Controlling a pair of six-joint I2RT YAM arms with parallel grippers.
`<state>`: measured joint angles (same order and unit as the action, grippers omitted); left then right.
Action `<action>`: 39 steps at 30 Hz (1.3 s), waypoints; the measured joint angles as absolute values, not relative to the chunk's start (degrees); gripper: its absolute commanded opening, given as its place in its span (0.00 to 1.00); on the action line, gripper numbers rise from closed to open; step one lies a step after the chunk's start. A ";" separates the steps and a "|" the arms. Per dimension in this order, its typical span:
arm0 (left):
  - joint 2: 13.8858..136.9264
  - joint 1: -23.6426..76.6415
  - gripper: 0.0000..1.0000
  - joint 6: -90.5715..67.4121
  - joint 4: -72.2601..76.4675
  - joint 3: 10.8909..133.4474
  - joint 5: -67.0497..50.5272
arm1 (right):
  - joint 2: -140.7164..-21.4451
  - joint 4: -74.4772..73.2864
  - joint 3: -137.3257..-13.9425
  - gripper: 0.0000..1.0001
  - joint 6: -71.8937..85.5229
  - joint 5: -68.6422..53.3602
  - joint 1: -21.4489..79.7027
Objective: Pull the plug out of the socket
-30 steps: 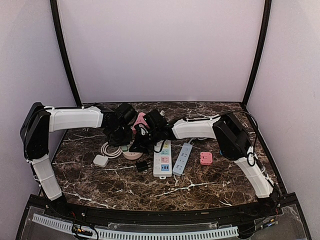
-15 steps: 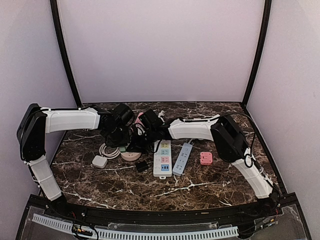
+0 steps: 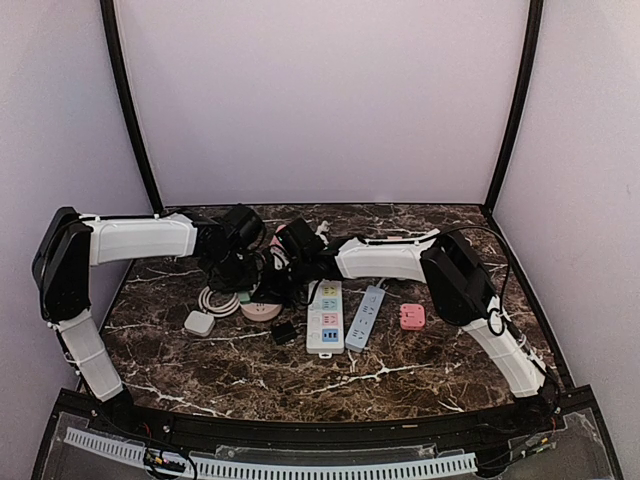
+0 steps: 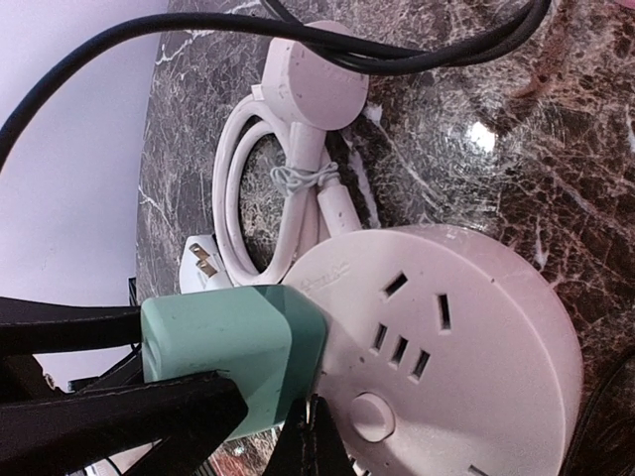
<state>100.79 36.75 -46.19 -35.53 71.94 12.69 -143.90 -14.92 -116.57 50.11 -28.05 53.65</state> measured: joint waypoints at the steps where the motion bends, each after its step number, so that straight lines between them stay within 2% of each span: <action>1: 100.75 36.71 0.20 -45.98 -35.51 71.94 12.60 | -143.90 -14.87 -116.57 0.00 50.11 -28.01 53.65; 14: 98.48 38.28 0.21 -45.69 -34.74 69.63 13.52 | -144.18 -14.72 -117.10 0.00 50.33 -27.79 53.78; 25: 97.58 36.36 0.20 -46.68 -34.35 68.95 9.39 | -144.22 -14.06 -117.10 0.00 50.28 -26.94 53.78; 39: 97.58 37.80 0.16 -44.07 -33.85 69.06 13.91 | -145.64 -14.26 -119.44 0.00 50.28 -26.96 53.69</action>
<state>97.58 37.80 -44.07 -33.85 69.06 13.91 -145.64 -14.26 -119.44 50.28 -26.96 53.69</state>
